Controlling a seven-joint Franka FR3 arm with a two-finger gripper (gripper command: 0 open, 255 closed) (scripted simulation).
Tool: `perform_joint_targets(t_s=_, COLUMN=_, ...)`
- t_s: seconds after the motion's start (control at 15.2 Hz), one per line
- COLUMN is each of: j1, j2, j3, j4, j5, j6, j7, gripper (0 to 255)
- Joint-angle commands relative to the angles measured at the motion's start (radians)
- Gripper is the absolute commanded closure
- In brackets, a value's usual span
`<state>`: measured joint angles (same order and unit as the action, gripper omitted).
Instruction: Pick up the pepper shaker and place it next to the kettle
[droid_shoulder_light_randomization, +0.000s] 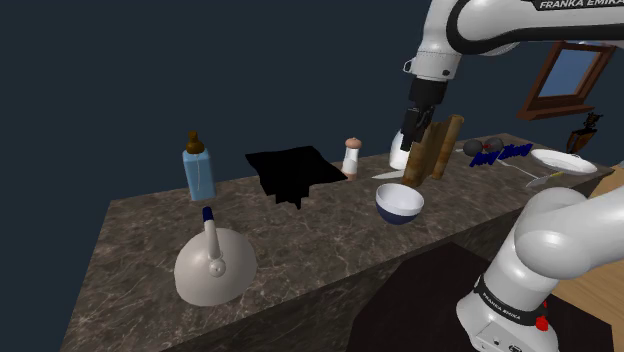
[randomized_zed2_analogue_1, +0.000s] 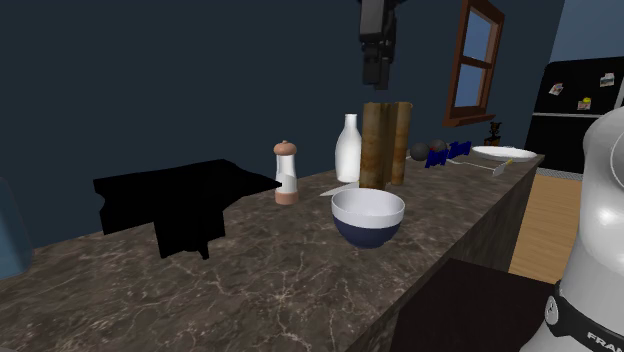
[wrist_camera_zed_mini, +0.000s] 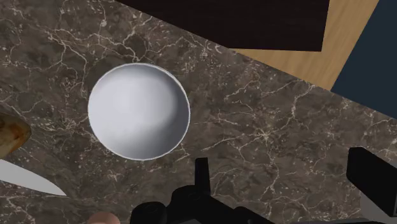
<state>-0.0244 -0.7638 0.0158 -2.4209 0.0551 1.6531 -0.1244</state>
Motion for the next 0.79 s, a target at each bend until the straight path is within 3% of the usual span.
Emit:
perform_joint_targets(t_s=0.0, j1=0.0, j2=0.0, j3=0.0, j4=0.0, j5=0.0, j6=0.0, j7=0.0, gripper=0)
perform_joint_targets(t_s=0.73, j1=-0.065, j2=0.36, j3=-0.052, j4=0.124, j5=-0.105, j6=0.258, j7=-0.052, gripper=0)
